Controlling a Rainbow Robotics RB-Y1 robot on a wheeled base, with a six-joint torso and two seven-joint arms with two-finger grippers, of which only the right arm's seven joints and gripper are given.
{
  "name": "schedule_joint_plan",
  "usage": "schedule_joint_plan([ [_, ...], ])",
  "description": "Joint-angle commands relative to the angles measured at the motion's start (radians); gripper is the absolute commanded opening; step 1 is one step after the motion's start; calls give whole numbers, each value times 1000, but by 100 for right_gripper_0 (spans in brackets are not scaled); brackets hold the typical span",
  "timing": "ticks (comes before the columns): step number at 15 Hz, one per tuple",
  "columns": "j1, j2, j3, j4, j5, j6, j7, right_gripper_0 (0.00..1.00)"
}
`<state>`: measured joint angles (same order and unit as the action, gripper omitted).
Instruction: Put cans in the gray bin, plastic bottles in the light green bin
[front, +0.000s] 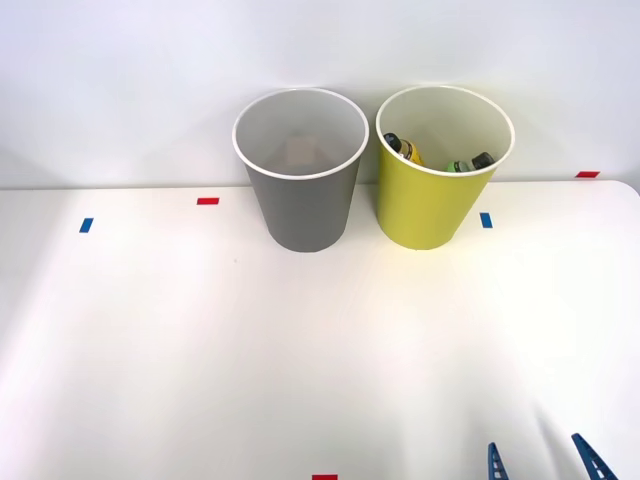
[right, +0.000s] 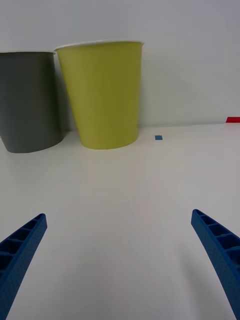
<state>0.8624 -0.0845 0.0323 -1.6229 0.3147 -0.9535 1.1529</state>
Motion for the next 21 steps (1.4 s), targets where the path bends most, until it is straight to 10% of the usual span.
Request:
schedule_joint_plan([
  [1,27,0,34,0,-19,2,-5,100],
  [21,33,0,41,0,-17,1,-4,100],
])
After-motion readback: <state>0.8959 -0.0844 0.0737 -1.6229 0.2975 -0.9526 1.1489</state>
